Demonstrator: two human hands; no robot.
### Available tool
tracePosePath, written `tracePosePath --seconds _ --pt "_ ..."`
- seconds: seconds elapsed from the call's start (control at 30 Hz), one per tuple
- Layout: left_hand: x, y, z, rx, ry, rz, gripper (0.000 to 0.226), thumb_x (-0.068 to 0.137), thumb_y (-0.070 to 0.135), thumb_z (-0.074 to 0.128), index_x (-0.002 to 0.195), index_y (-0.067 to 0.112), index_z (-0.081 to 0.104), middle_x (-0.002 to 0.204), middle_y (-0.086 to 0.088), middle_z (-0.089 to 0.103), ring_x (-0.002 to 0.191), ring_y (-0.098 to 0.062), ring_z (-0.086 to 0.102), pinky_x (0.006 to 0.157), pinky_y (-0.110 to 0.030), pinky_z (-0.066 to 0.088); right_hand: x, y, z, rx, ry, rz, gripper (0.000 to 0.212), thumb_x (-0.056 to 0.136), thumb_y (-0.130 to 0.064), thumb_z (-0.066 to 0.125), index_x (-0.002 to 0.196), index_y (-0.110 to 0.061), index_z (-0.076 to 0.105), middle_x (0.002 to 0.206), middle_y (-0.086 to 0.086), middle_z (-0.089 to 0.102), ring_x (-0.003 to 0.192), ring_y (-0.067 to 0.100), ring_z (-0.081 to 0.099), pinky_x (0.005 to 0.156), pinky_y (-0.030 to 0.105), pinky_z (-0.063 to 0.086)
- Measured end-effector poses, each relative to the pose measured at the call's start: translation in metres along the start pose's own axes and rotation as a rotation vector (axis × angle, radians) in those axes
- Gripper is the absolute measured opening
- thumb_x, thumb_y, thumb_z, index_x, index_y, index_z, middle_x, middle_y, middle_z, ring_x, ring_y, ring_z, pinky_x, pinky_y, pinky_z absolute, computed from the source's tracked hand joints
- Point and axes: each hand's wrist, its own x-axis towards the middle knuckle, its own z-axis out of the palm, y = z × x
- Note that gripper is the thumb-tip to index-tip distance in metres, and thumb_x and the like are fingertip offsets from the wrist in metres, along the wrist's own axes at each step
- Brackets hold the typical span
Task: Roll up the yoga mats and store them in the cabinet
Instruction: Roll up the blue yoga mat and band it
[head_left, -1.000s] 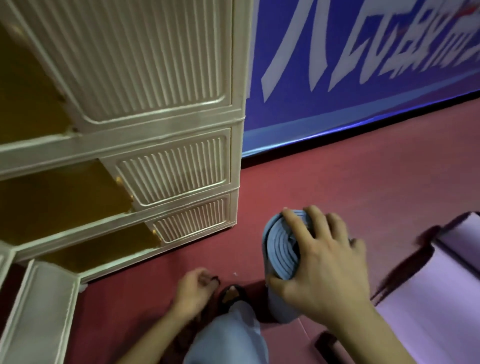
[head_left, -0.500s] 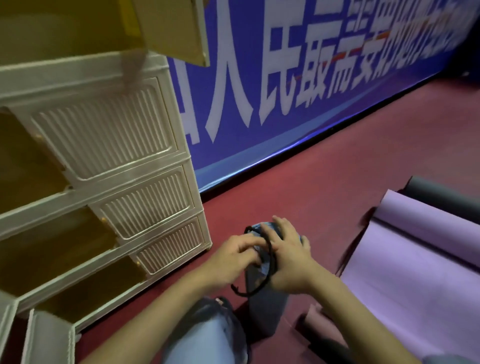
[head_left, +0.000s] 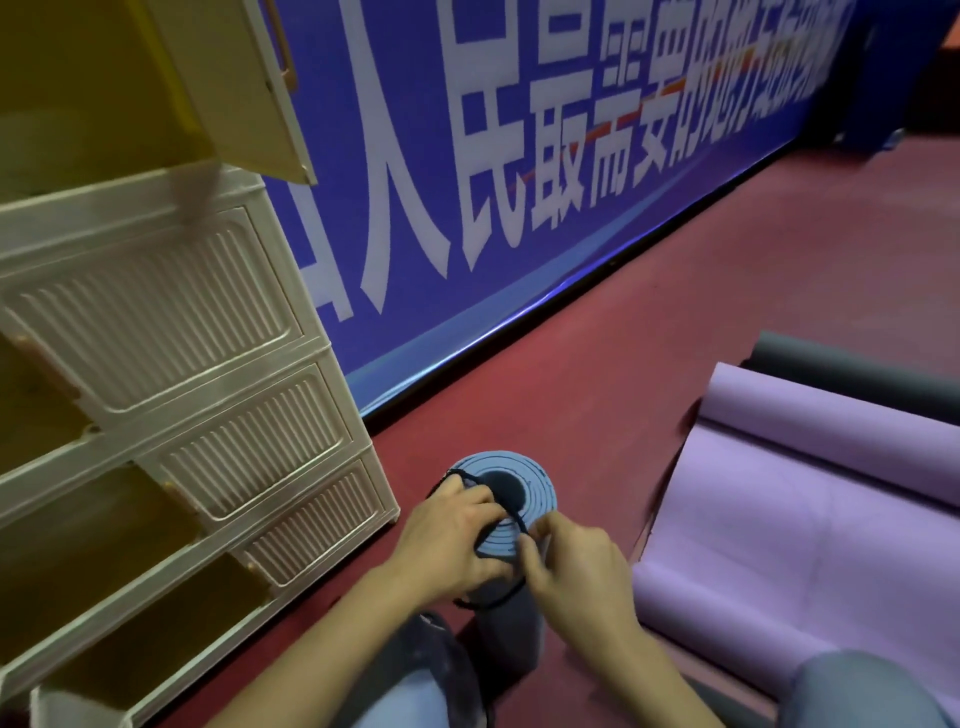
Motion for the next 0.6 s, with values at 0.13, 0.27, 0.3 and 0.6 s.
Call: tracePosePath --seconds 0.13,0.27,0.3,0.6 --pt "-0.01 -0.017 0.003 -0.1 -0.001 0.157 0.074 0.062 0.075 0.071 0.121 0.031 0.072 0.11 0.022 0.059 0.096 -0.006 0.036 0.084 -0.028 0.044 0.016 0.047 -0.008 0.142 0.218 0.089 0.016 0.092 -0.031 0.063 0.082 -0.019 0.058 0.068 0.002 0.068 0.072 0.037 0.064 0.059 0.039 0.045" --pt "-0.031 -0.006 0.013 -0.196 0.004 0.389 0.059 0.069 0.063 0.078 0.118 0.029 0.074 0.111 0.023 0.06 0.096 -0.008 0.038 0.085 -0.013 0.033 0.042 0.081 -0.013 0.208 0.181 0.175 0.024 0.09 -0.031 0.064 0.07 -0.024 0.053 0.058 -0.006 0.06 0.063 0.025 0.06 0.06 0.038 0.047" --pt "-0.034 0.0 0.015 -0.195 0.0 0.428 0.058 0.071 0.061 0.078 0.119 0.03 0.073 0.112 0.024 0.06 0.098 -0.007 0.038 0.087 -0.012 0.032 0.045 0.079 -0.006 0.224 0.15 0.164 0.026 0.09 -0.03 0.064 0.068 -0.024 0.052 0.057 -0.006 0.059 0.06 0.021 0.057 0.059 0.037 0.045" --pt "-0.046 -0.012 0.028 -0.94 0.524 -0.425 0.019 0.083 0.048 0.079 0.099 0.04 0.079 0.104 0.005 0.073 0.084 -0.008 0.067 0.086 -0.031 0.057 0.045 0.08 0.035 0.585 -0.223 0.116 0.025 0.097 -0.023 0.06 0.073 -0.02 0.067 0.064 -0.011 0.063 0.062 0.003 0.049 0.067 0.031 0.047"
